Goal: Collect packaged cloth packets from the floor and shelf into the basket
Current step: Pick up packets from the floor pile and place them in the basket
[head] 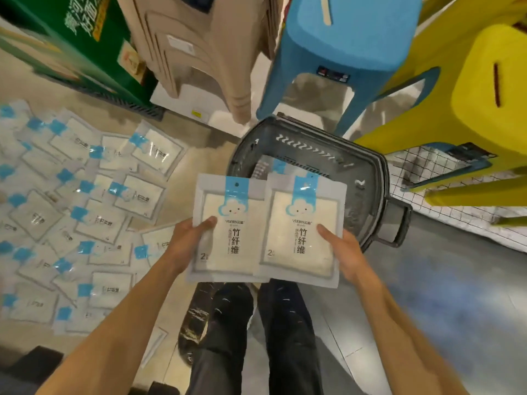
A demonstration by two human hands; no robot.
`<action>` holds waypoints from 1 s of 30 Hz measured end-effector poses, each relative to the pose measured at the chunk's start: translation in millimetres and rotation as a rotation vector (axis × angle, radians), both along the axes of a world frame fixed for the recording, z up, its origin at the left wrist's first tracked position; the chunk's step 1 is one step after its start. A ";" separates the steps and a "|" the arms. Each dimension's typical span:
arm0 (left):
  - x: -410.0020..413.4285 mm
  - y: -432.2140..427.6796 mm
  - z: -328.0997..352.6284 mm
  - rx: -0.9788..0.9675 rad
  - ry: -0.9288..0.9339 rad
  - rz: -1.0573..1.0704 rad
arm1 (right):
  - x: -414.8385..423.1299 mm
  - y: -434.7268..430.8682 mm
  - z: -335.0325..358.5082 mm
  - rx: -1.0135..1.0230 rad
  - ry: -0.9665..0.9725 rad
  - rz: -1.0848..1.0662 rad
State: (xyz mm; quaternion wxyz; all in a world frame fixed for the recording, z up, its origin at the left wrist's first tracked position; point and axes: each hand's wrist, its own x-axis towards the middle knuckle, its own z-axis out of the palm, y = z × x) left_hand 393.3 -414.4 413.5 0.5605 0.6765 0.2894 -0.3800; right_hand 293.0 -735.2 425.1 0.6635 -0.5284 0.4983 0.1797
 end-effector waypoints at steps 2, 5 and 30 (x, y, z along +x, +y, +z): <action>-3.7 -19.8 -2.0 0.024 0.018 -0.006 | -13.7 -19.1 -5.8 0.011 0.026 -0.022; -3.1 -49.4 -6.6 0.072 0.026 0.024 | -30.5 -46.3 -17.0 0.023 0.069 -0.056; 92.0 -168.3 -242.5 0.199 0.010 -0.197 | 22.6 -113.6 -261.0 0.033 0.142 -0.217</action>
